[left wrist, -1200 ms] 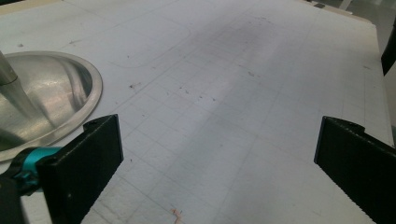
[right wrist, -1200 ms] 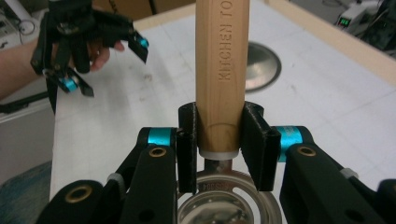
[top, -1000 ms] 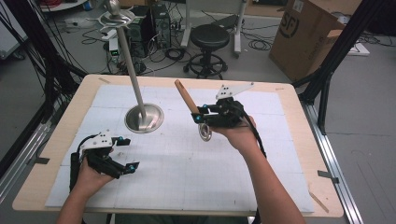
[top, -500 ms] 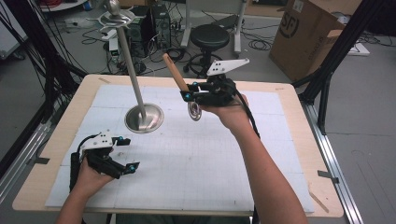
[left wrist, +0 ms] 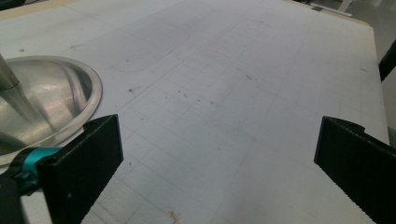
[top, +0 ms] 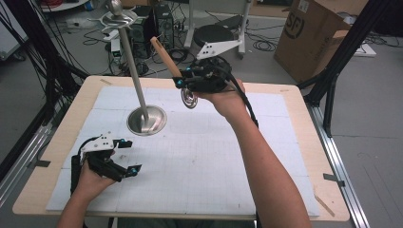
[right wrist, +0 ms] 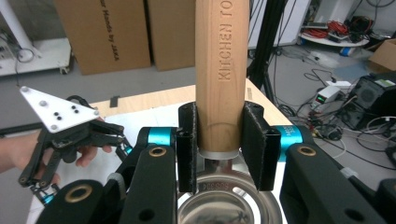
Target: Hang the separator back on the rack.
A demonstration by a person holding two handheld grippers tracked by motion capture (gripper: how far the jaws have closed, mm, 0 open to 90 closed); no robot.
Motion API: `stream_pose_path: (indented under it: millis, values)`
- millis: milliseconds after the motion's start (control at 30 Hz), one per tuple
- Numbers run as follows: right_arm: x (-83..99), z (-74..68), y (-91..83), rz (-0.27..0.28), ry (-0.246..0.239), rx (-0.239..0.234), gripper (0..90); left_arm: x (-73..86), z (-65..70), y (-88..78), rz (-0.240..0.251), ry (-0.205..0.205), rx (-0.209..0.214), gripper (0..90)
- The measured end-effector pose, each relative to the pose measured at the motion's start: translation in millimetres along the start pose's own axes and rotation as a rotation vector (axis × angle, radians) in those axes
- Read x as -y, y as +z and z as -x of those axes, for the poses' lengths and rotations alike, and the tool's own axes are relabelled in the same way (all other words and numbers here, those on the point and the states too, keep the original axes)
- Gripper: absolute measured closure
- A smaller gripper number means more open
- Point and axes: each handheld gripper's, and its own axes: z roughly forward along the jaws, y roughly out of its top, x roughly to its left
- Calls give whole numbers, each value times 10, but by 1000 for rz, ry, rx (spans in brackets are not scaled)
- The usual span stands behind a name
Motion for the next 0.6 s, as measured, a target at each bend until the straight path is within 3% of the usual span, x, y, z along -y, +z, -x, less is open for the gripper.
stream_pose_path:
  millis: [333, 600]
  values:
    - [-256, -37, 149, 2, -44, 25, 688, 1, 1, 4, -2, 0, -3, 18]
    - [-346, -43, 219, -4, -64, 51, 688, 1, 3, 6, -2, -2, 1, 18]
